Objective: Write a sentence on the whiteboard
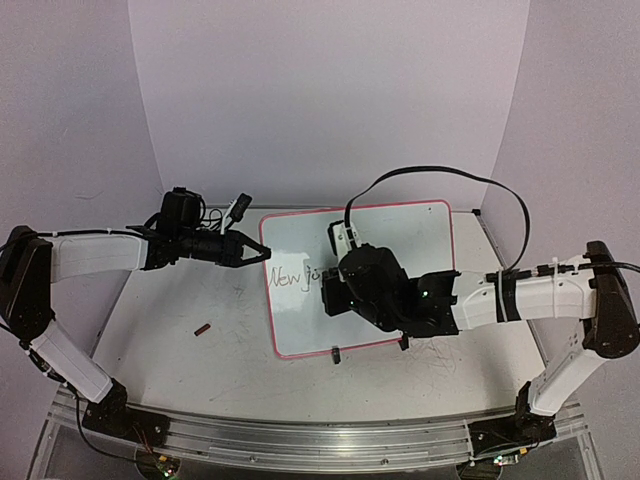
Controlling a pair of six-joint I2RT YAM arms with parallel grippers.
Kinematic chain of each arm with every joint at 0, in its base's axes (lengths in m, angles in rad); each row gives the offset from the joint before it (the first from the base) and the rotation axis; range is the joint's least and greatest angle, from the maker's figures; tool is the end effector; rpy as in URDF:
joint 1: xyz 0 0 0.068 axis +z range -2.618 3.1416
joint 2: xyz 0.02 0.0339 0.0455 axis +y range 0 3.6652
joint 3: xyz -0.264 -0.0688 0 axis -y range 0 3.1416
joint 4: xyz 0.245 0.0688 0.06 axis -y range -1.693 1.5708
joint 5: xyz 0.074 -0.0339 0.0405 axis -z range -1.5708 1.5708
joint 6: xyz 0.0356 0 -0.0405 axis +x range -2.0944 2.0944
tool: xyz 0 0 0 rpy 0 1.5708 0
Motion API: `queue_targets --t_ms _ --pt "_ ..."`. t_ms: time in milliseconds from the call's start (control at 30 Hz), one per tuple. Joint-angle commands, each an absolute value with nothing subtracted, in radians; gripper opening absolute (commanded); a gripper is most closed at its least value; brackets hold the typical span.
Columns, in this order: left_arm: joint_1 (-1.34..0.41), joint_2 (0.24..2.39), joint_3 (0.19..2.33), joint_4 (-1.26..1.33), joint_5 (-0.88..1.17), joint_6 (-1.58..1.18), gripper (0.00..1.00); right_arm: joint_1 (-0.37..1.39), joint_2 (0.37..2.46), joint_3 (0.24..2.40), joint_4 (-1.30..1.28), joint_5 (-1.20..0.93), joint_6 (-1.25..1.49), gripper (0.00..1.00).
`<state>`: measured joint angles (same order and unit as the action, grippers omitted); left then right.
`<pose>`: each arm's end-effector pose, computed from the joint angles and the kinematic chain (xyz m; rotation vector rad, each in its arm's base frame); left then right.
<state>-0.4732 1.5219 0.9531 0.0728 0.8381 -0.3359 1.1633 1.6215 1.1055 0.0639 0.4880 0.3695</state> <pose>0.2833 -0.1748 0.2492 0.6972 2.0481 -1.3467 0.1623 0.3339 0.2624 -0.4803 1.9434 0.5041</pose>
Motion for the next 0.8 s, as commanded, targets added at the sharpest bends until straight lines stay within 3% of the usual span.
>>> queue_targets --t_ms 0,400,600,767 --pt "-0.486 1.509 0.958 0.087 0.866 -0.33 0.09 1.157 1.629 1.092 0.084 0.475 0.388 0.0" --pt "-0.486 1.512 0.958 0.088 0.866 -0.33 0.09 1.161 1.61 1.082 0.064 0.45 0.413 0.0" --pt "-0.486 1.514 0.958 0.088 0.864 -0.33 0.09 1.147 1.455 1.018 0.149 0.433 0.384 0.0" --pt "-0.486 1.513 0.956 0.088 0.864 -0.33 0.1 1.145 1.494 1.025 0.14 0.448 0.365 0.0"
